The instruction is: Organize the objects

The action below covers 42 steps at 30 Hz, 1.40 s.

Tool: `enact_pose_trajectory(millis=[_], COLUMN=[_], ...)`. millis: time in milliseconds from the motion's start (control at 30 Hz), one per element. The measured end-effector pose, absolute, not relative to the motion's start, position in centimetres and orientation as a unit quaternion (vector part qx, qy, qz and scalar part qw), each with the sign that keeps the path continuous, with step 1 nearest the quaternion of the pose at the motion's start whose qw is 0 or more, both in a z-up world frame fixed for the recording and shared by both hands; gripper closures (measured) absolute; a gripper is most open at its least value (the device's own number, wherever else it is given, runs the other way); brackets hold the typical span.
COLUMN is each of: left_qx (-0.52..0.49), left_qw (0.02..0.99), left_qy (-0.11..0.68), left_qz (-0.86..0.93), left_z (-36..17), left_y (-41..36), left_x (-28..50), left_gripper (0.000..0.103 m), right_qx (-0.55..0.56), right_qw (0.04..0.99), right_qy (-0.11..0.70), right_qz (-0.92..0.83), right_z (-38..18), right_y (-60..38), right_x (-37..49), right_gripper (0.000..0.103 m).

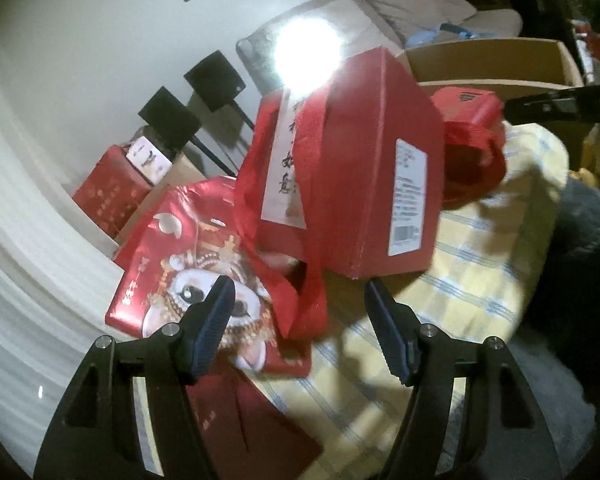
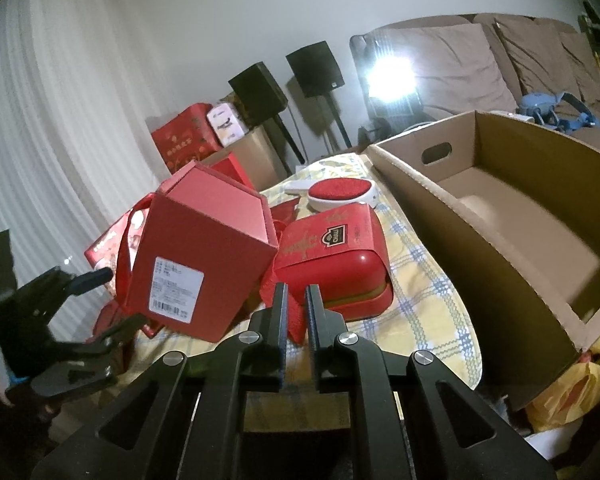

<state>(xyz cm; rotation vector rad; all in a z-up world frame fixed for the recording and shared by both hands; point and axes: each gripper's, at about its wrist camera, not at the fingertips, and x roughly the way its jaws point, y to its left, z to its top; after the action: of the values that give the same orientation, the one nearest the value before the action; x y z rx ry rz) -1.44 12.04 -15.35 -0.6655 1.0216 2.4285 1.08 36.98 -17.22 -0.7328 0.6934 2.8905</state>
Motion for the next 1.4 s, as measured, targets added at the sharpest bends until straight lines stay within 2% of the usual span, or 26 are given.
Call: enact_pose_trajectory(millis=[67, 133, 167, 200, 233, 333, 400, 567, 600, 800, 1000, 1067, 1167, 1300, 1400], left_qx=[-0.247, -0.272, -0.285, -0.296, -0.306, -0.31, -0.305, -0.275, -0.271, -0.245, -0.265, -0.267, -0.27, -0.289, -0.282], left_qw=[0.209, 0.222, 0.225, 0.228, 0.227, 0.21, 0.202, 0.178, 0.176, 0.149, 0.115, 0.101, 0.084, 0.103, 0.102], left_qy=[0.353, 0.323, 0.311, 0.298, 0.286, 0.251, 0.23, 0.186, 0.182, 0.175, 0.143, 0.125, 0.103, 0.063, 0.068], left_qz=[0.878, 0.879, 0.878, 0.878, 0.88, 0.893, 0.902, 0.926, 0.928, 0.942, 0.947, 0.95, 0.954, 0.95, 0.951], left_z=[-15.2, -14.8, -14.6, -14.5, -14.3, -13.2, -12.1, -8.8, -8.3, -6.5, -8.0, -8.0, -8.0, -8.0, -8.2], left_y=[11.9, 11.3, 11.1, 10.8, 10.5, 9.1, 8.2, 5.5, 5.2, 2.7, 0.1, -0.9, -2.2, -3.3, -3.0], left_x=[-2.3, -3.2, -3.7, -4.1, -4.5, -5.5, -6.0, -6.5, -6.5, -5.5, -5.5, -5.6, -5.8, -6.1, -5.7], left_gripper=[0.046, 0.078, 0.086, 0.099, 0.101, 0.101, 0.102, 0.102, 0.102, 0.101, 0.101, 0.101, 0.101, 0.101, 0.101], right_qx=[-0.239, -0.239, -0.239, -0.241, -0.242, -0.248, -0.253, -0.283, -0.287, -0.294, -0.301, -0.3, -0.283, -0.273, -0.266], right_qw=[0.04, 0.039, 0.038, 0.037, 0.036, 0.035, 0.035, 0.019, 0.015, -0.016, -0.023, -0.036, -0.105, -0.166, -0.193], right_qy=[0.226, 0.226, 0.227, 0.228, 0.23, 0.23, 0.229, 0.226, 0.228, 0.194, 0.171, 0.189, 0.255, 0.306, 0.338], right_qz=[0.944, 0.944, 0.943, 0.943, 0.942, 0.941, 0.939, 0.932, 0.93, 0.936, 0.938, 0.934, 0.918, 0.897, 0.882], right_z=[-17.2, -17.2, -17.2, -17.3, -17.3, -17.6, -17.9, -18.9, -19.0, -18.8, -19.6, -19.8, -19.9, -19.7, -19.7], right_y=[37.0, 36.9, 37.0, 37.0, 37.0, 36.9, 36.8, 36.5, 36.4, 34.7, 33.9, 34.1, 34.9, 35.0, 35.0], right_x=[1.1, 1.0, 1.0, 0.9, 0.9, 0.8, 0.8, 0.1, 0.0, -0.9, -2.0, -2.1, -2.1, -2.4, -2.4], right_gripper=[0.092, 0.092, 0.092, 0.092, 0.092, 0.091, 0.086, 0.057, 0.055, 0.054, 0.054, 0.053, 0.051, 0.048, 0.047])
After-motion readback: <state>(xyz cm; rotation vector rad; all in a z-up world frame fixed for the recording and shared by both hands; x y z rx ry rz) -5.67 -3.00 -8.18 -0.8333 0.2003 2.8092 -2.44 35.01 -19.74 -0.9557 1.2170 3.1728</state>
